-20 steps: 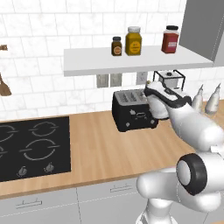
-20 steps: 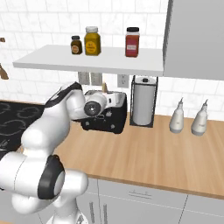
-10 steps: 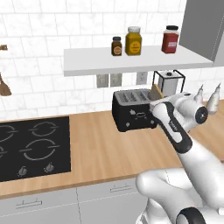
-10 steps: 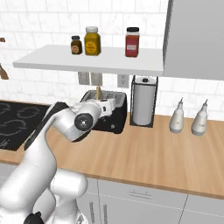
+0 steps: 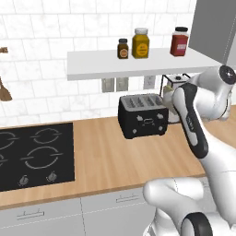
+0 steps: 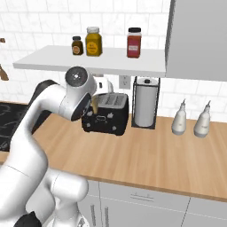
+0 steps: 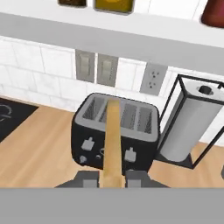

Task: Start the toaster. Once the lever pops up, take the bread to the plate on the dining counter.

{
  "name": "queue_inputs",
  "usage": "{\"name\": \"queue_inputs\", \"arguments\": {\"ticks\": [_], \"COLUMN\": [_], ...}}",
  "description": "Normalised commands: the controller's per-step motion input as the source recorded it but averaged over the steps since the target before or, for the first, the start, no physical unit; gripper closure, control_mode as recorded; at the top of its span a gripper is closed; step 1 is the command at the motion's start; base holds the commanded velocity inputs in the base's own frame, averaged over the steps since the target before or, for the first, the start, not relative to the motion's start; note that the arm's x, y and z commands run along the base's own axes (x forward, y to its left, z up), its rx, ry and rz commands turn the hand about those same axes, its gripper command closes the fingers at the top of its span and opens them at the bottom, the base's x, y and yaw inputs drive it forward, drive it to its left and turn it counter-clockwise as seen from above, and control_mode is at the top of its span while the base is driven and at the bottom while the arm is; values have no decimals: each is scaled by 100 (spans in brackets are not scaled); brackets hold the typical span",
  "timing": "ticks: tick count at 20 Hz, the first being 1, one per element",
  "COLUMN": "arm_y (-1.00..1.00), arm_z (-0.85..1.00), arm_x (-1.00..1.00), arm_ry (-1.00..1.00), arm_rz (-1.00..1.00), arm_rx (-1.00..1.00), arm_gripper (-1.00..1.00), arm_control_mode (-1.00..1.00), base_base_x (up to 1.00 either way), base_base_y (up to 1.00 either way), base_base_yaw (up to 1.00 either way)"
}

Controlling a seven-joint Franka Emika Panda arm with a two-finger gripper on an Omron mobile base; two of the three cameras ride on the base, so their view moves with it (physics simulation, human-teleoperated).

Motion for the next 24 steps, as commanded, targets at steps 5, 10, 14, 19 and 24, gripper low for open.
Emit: {"name": "queue_inputs", "arguments": {"ticks": [5, 10, 14, 19, 24], "arm_y": [3, 0, 0, 0, 0], "arm_z": [-2, -12, 0, 0, 0], "arm_x": [-73, -100, 0, 0, 0], "arm_ry": [13, 0, 0, 0, 0], "arm_rz": [0, 0, 0, 0, 0], "arm_rx": [-9, -2, 0, 0, 0], "arm_gripper": [100, 100, 100, 100, 100], "arm_control_mode": [-100, -100, 100, 100, 100], "base_base_x": [0, 0, -87, -88, -81], "base_base_y": [0, 0, 0, 1, 1], "base_base_yaw": [0, 0, 0, 3, 59]}}
